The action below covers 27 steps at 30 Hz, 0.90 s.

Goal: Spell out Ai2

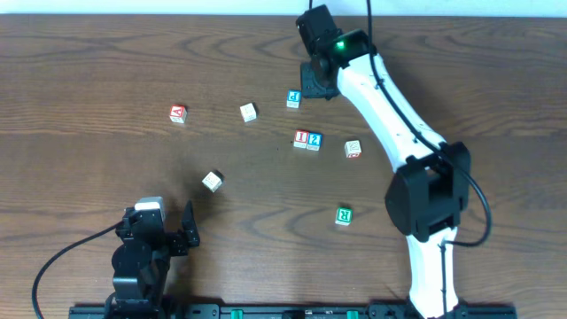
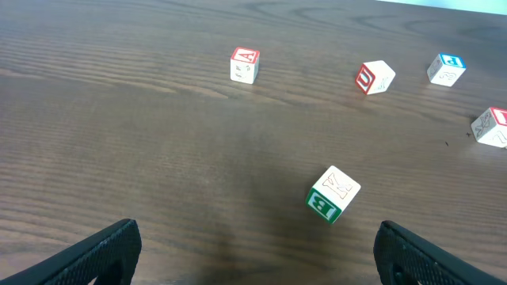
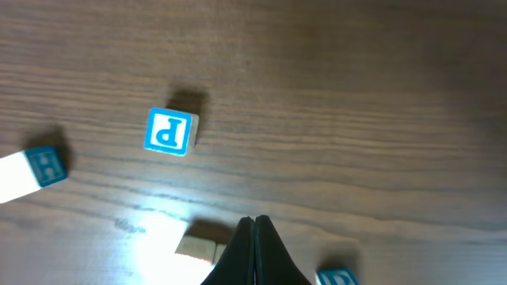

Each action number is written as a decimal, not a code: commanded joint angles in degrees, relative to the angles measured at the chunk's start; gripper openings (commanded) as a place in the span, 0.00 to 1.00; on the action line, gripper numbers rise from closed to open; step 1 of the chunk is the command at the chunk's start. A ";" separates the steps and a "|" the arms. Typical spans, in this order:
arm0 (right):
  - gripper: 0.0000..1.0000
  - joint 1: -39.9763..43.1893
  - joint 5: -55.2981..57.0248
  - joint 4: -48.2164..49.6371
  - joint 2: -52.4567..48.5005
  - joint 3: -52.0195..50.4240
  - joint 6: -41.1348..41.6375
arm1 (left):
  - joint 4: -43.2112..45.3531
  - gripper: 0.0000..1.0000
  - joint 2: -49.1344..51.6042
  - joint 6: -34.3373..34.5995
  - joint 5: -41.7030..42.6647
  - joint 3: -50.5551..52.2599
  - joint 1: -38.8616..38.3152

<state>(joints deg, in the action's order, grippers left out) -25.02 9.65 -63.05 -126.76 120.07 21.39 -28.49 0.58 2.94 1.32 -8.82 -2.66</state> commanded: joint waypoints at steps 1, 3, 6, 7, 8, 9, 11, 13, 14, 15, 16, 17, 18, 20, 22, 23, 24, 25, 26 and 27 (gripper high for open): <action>0.02 -0.59 1.51 -1.64 6.03 1.92 -1.77 | -0.02 0.95 -0.35 -0.20 0.15 0.90 0.28; 0.02 -0.83 1.51 -3.10 8.83 1.92 -1.75 | -0.02 0.95 -0.35 -0.20 0.15 0.90 0.28; 0.02 -0.90 1.51 -5.18 14.03 1.90 -1.75 | -0.02 0.95 -0.35 -0.22 0.15 0.90 0.28; 0.02 -0.90 1.51 -5.53 15.89 1.73 -1.75 | -0.02 0.95 -0.35 -0.20 0.15 0.90 0.28; 0.02 -0.94 1.53 -5.75 17.81 1.42 -1.75 | -0.02 0.95 -0.35 -0.20 0.15 0.90 0.28; 0.02 -1.09 1.55 -5.75 20.28 0.81 -1.77 | 0.00 0.95 -0.35 -0.20 0.15 0.90 0.28; 0.02 -1.20 2.75 -5.40 25.09 -1.27 -1.75 | -0.02 0.95 -0.35 -0.22 0.15 0.90 0.28; 0.02 -1.20 4.50 -4.44 31.12 -5.70 -1.75 | -0.02 0.95 -0.35 -0.20 0.15 0.90 0.28; 0.02 -1.20 4.52 -3.69 34.12 -8.57 -1.75 | -0.02 0.95 -0.35 -0.20 0.15 0.90 0.28; 0.01 -1.33 4.50 -2.75 37.55 -12.33 -1.75 | -0.02 0.95 -0.35 -0.20 0.15 0.90 0.28; 0.01 -1.33 4.50 -1.79 41.03 -16.52 -1.73 | -0.02 0.95 -0.35 -0.20 0.15 0.90 0.28; 0.02 -1.31 4.48 -1.01 43.67 -19.87 -1.66 | 0.00 0.95 -0.35 -0.20 0.15 0.90 0.28; 0.02 -1.31 4.48 -0.17 46.71 -23.89 -1.40 | -0.02 0.95 -0.35 -0.20 0.15 0.90 0.28; 0.02 -1.31 4.48 1.60 54.21 -33.57 0.13 | 0.00 0.95 -0.35 -0.20 0.15 0.90 0.28; 0.01 -1.31 4.48 2.62 59.93 -40.37 0.79 | -0.02 0.95 -0.35 -0.20 0.15 0.90 0.28; 0.01 -1.31 4.48 2.84 62.51 -43.21 1.42 | 0.00 0.95 -0.35 -0.20 0.15 0.90 0.28; 0.02 -1.31 4.46 2.86 65.72 -46.58 2.40 | -0.02 0.95 -0.35 -0.20 0.15 0.90 0.28; 0.02 -1.31 4.26 2.82 68.91 -49.70 3.10 | 0.00 0.95 -0.35 -0.20 0.15 0.90 0.28; 0.02 -1.31 3.96 2.82 71.04 -51.76 3.28 | -0.02 0.95 -0.35 -0.22 0.15 0.90 0.28; 0.01 -1.31 3.50 2.80 73.33 -53.86 3.28 | 0.00 0.95 -0.35 -0.20 0.15 0.90 0.28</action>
<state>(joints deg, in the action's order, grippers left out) -26.06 13.43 -60.45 -59.09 70.26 22.52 -28.47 0.58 2.94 1.32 -8.82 -2.66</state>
